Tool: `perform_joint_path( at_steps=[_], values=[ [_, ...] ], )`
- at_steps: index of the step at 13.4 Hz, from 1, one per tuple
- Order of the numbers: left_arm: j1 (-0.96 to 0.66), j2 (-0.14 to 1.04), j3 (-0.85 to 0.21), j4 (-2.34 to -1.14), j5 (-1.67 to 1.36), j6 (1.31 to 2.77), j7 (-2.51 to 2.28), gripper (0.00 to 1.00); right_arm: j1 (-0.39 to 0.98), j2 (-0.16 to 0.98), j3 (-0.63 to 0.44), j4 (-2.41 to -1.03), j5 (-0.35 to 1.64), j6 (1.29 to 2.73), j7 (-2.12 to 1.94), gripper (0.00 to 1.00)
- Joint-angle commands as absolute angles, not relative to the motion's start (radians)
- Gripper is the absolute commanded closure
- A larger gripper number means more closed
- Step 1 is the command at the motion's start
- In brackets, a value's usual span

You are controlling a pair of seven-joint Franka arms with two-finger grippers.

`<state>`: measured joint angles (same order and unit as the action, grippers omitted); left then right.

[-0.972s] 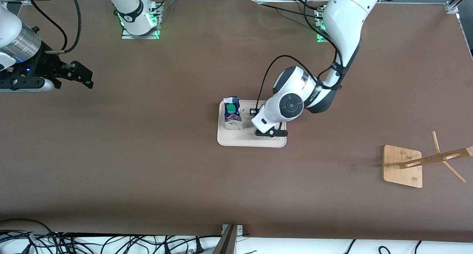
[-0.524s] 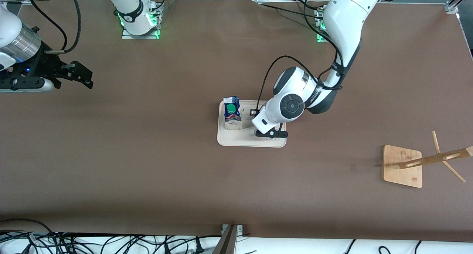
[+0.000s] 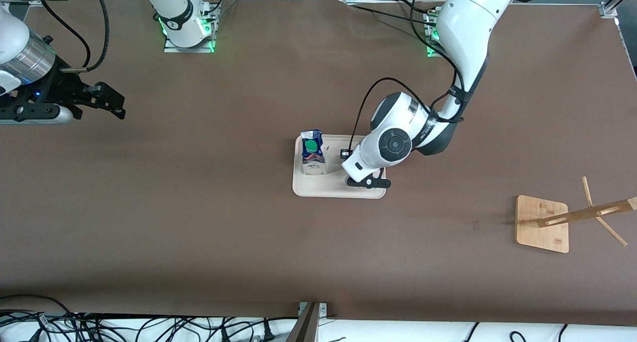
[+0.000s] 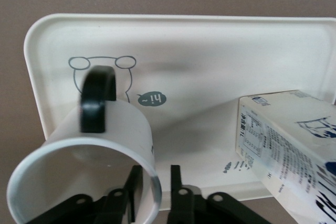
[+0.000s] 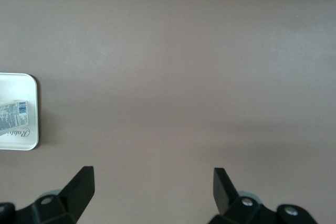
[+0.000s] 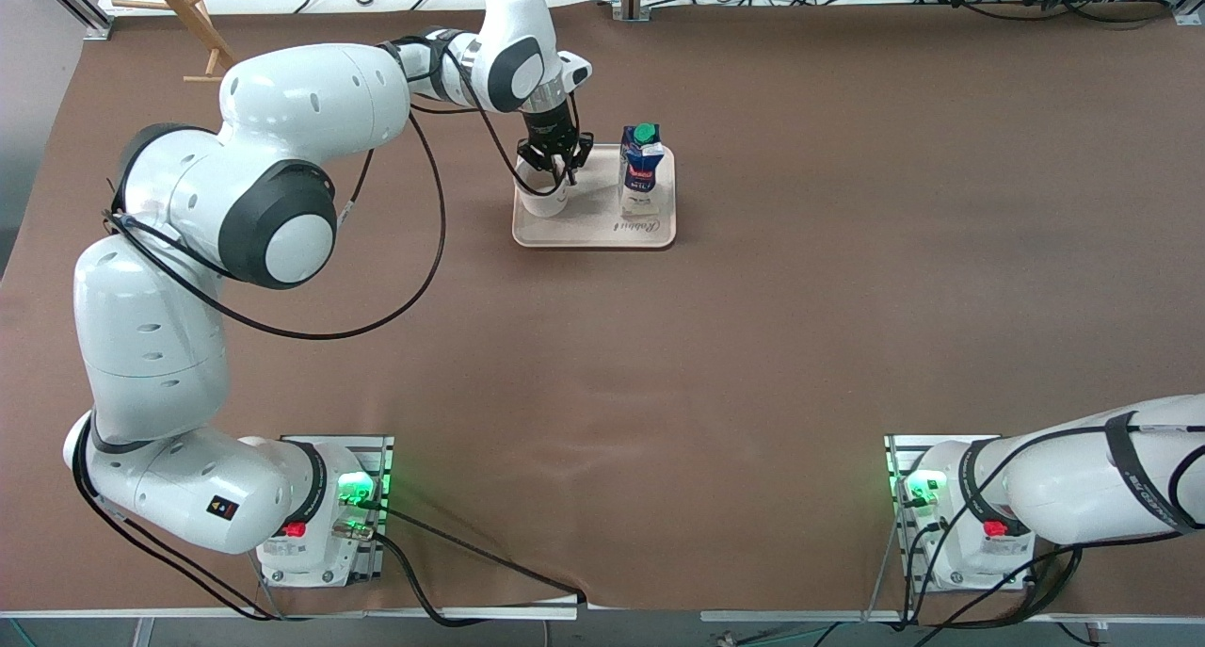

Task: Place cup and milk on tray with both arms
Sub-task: 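Open the left gripper and raise it away from the mug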

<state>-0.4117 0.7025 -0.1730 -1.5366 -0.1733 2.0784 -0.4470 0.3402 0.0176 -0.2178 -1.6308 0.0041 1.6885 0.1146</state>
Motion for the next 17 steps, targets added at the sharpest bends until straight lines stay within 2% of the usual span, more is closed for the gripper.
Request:
perform_joint_path(
  at_steps=[1,5,11,15,17],
  values=[
    [-0.42,0.683,-0.163,-1.526,-0.149,2.054,-0.439,0.0,0.336,0.017,-0.218,-1.614,0.023,1.669,0.115,0.0],
    [-0.394,0.557,-0.135,-1.526,-0.15,1.91,-0.439,0.0,0.336,0.017,-0.219,-1.614,0.023,1.669,0.115,0.0],
    [-0.223,0.364,-0.124,-1.512,-0.147,1.758,-0.391,0.0,0.336,0.017,-0.219,-1.614,0.023,1.669,0.114,0.0],
    [-0.2,0.267,-0.058,-1.511,0.081,1.703,-0.198,0.0,0.336,0.017,-0.219,-1.614,0.023,1.669,0.112,0.0],
    [-0.141,0.258,-0.06,-1.424,0.11,1.603,-0.19,0.0,0.336,0.017,-0.219,-1.614,0.023,1.669,0.114,0.0]
  ],
)
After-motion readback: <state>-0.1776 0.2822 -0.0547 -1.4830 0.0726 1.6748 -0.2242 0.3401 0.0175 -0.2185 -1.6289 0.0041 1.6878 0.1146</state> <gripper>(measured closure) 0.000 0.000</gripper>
